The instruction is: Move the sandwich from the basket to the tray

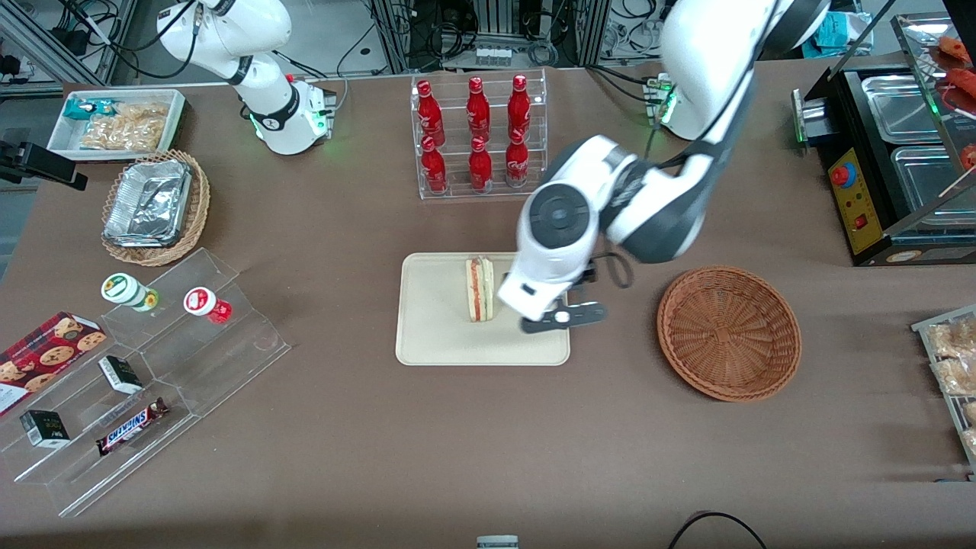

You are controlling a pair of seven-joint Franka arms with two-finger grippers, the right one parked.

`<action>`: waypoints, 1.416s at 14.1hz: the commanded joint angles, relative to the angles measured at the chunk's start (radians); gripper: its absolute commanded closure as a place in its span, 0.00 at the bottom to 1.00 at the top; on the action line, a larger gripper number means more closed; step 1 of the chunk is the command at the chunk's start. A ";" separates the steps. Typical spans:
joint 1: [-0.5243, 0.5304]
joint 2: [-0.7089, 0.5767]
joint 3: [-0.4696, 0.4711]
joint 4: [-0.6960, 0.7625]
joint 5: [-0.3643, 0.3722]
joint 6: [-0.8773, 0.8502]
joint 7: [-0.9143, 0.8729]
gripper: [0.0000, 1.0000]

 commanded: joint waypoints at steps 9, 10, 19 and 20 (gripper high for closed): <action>0.388 -0.350 0.001 -0.184 0.031 -0.281 0.402 0.00; 0.418 -0.369 0.001 -0.182 0.031 -0.312 0.432 0.00; 0.512 -0.479 -0.015 -0.184 0.029 -0.365 0.556 0.00; 0.515 -0.496 -0.022 -0.193 0.028 -0.357 0.559 0.00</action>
